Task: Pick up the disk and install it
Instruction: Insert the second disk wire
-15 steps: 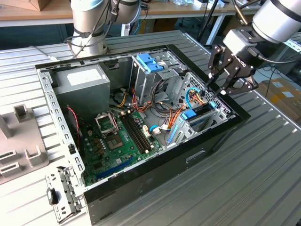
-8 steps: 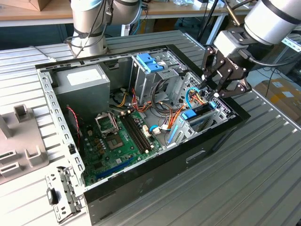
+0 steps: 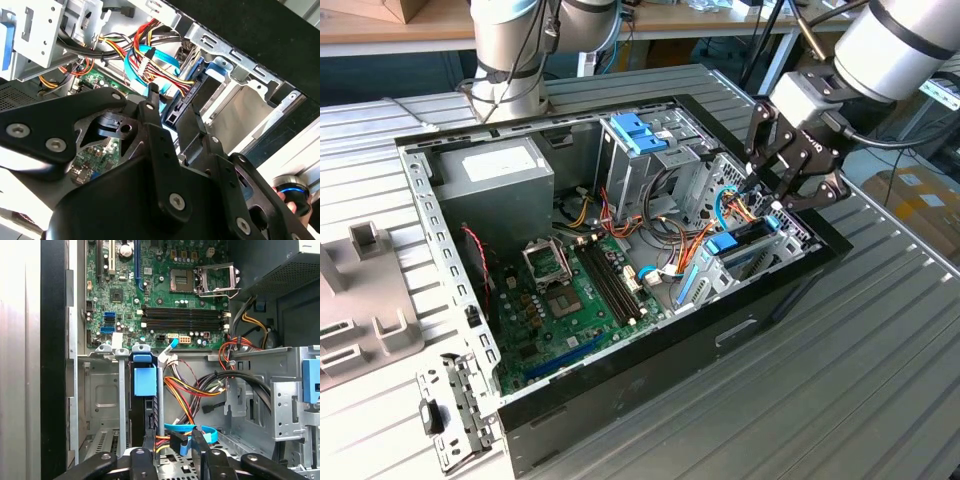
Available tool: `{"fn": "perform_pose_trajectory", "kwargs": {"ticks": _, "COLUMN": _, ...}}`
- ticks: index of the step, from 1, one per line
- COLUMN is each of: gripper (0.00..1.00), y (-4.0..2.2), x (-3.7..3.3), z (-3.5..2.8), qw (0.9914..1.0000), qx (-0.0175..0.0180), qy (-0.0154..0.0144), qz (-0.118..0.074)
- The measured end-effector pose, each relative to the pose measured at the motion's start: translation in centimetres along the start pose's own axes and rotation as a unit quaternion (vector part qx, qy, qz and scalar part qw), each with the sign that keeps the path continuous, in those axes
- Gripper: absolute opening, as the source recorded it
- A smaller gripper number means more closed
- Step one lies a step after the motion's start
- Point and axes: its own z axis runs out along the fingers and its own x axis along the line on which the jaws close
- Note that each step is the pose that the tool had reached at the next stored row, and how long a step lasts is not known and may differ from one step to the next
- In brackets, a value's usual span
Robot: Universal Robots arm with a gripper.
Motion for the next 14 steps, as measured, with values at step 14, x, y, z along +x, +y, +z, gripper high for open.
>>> {"fn": "perform_pose_trajectory", "kwargs": {"ticks": 14, "gripper": 0.16, "y": 0.00, "x": 0.33, "z": -0.01, "qw": 1.00000, "qx": 0.0000, "qy": 0.0000, "qz": 0.000}}
